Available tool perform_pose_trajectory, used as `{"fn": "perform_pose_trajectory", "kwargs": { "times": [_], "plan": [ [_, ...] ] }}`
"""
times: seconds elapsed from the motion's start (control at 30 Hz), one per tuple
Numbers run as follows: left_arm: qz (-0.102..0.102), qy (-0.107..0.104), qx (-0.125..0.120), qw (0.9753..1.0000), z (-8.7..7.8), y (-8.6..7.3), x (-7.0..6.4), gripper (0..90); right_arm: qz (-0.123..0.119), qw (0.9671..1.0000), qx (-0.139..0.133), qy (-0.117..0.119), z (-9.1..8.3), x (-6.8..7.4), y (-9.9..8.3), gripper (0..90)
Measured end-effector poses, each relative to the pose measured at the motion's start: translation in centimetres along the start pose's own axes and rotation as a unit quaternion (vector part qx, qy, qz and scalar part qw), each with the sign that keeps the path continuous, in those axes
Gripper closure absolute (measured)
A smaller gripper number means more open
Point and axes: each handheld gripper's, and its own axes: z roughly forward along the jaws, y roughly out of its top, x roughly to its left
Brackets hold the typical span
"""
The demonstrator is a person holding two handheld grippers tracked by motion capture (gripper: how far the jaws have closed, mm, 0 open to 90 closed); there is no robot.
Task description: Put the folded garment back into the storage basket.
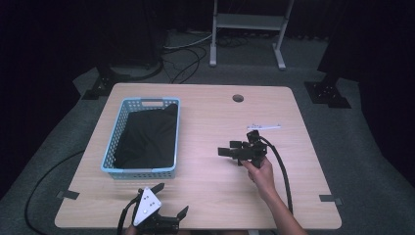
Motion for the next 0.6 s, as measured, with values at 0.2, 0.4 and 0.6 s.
{"fn": "perform_pose_trajectory", "kwargs": {
  "times": [0.2,0.4,0.6],
  "plan": [
    [-0.002,0.000,-0.001,1.0000,0.0,0.0,0.1,0.0,-0.004,1.0000,-0.005,-0.003,-0.5,0.1,-0.1,12.5],
    [-0.001,0.000,0.000,1.0000,0.0,0.0,0.0,0.0,-0.005,1.0000,-0.006,-0.005,-0.9,0.0,-0.7,12.5],
    [0.000,0.000,0.001,1.0000,0.0,0.0,0.0,0.0,0.000,0.9998,-0.007,-0.016,-1.7,-0.4,-1.6,12.4]
  ]
}}
